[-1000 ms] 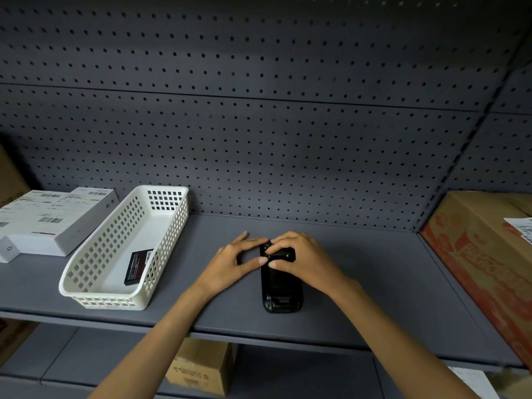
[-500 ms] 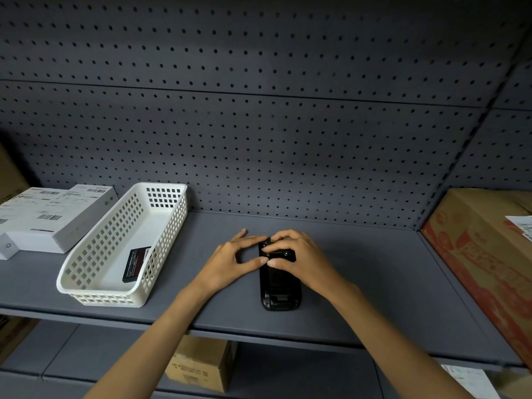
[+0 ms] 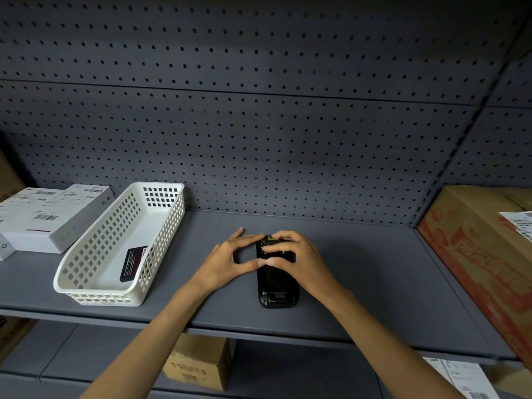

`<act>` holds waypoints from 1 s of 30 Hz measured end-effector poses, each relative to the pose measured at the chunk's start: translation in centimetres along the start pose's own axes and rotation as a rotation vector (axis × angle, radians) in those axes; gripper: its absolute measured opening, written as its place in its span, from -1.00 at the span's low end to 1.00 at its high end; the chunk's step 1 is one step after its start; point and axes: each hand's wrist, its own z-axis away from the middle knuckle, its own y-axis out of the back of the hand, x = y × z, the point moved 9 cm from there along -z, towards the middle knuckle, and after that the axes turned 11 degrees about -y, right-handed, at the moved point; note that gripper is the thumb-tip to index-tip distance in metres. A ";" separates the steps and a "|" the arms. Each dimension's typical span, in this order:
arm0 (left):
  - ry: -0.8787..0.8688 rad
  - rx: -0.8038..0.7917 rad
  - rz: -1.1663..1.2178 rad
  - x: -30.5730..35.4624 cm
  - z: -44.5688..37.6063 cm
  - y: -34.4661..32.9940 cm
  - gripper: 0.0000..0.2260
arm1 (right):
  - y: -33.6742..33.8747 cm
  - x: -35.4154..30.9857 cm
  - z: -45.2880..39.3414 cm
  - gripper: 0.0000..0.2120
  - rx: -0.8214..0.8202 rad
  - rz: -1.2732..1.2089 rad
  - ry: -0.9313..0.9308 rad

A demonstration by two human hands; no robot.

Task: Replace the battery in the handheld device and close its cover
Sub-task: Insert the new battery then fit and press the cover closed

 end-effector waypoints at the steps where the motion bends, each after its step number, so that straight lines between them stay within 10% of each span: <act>1: -0.002 0.000 0.003 0.0 0.0 0.0 -0.33 | 0.0 0.1 0.0 -0.74 -0.003 -0.022 -0.005; 30: -0.001 -0.015 -0.030 0.3 0.2 -0.1 -0.34 | -0.7 0.6 -0.3 -0.79 -0.106 -0.043 -0.093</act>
